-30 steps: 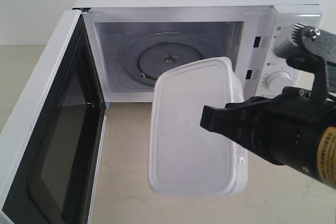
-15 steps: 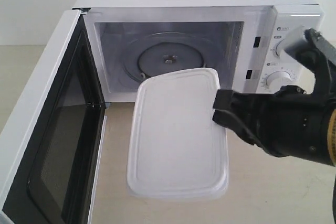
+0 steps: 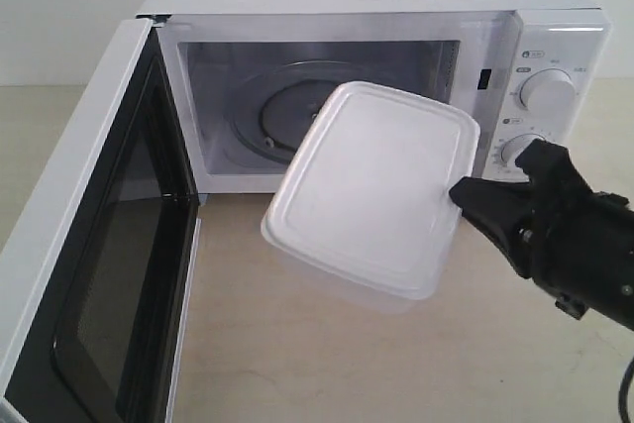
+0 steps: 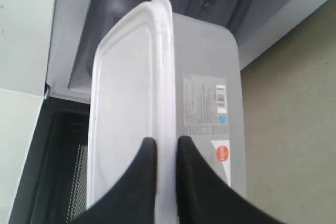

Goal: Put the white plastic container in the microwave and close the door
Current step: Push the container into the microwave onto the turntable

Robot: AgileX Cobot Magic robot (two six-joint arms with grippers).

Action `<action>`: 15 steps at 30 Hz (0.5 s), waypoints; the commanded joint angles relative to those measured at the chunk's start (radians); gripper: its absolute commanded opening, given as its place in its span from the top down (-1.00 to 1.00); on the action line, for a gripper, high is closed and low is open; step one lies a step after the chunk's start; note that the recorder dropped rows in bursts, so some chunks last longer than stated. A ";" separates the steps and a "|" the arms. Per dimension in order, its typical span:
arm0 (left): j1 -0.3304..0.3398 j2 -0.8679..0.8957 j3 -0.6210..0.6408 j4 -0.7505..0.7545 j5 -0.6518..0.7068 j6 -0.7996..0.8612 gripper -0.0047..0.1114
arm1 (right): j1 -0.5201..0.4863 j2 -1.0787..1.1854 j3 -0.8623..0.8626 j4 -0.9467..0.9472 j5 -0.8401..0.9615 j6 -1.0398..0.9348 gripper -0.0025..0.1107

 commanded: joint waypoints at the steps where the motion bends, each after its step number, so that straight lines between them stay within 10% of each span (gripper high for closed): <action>1: 0.002 -0.003 -0.001 0.004 0.000 -0.001 0.84 | 0.125 0.149 0.004 0.284 -0.200 -0.117 0.96; 6: 0.002 -0.003 -0.001 0.004 0.000 -0.001 0.84 | 0.431 0.311 -0.079 0.764 -0.268 -0.305 0.96; 15: 0.002 -0.003 -0.001 0.004 0.000 -0.001 0.84 | 0.488 0.475 -0.303 0.941 -0.312 -0.340 0.96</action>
